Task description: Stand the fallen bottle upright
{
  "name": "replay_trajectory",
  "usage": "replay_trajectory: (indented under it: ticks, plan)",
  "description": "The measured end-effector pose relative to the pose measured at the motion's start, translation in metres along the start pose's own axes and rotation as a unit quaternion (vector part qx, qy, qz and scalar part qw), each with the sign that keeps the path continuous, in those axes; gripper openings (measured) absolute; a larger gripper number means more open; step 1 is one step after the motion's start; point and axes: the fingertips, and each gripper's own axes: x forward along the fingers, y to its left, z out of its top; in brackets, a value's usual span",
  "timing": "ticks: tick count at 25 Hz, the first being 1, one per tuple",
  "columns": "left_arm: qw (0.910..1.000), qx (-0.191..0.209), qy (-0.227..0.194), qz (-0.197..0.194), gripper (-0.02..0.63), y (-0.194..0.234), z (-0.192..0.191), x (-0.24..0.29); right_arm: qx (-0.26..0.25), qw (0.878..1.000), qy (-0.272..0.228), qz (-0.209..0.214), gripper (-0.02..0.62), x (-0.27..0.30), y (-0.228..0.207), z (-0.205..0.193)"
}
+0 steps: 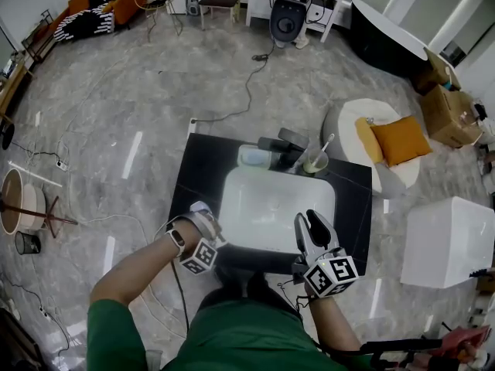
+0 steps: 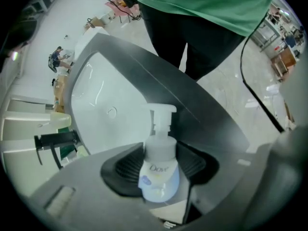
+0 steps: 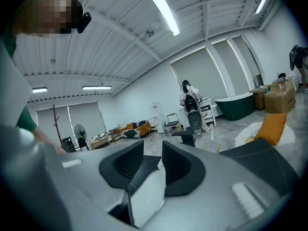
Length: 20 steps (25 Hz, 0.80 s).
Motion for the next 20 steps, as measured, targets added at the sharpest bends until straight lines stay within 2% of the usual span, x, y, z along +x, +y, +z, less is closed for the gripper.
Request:
replay_trajectory:
  ticks: [6, 13, 17, 20]
  plan:
    - [0.9998, -0.019, -0.002, 0.003, 0.206, 0.001, 0.001, -0.002, -0.001, 1.000, 0.000, 0.006, 0.109, -0.003, 0.005, 0.001]
    - [0.9954, -0.090, -0.022, 0.024, 0.202, 0.011, 0.001, -0.011, 0.001, 1.000, 0.002, 0.009, 0.109, -0.009, 0.003, -0.001]
    - [0.9857, -0.155, -0.044, 0.048, 0.202, 0.023, -0.004, -0.020, -0.001, 1.000, 0.002, 0.014, 0.109, -0.010, 0.006, -0.001]
    - [0.9722, -0.214, -0.064, 0.069, 0.202, 0.032, -0.010, -0.029, -0.001, 1.000, 0.003, 0.017, 0.109, -0.010, 0.009, -0.002]
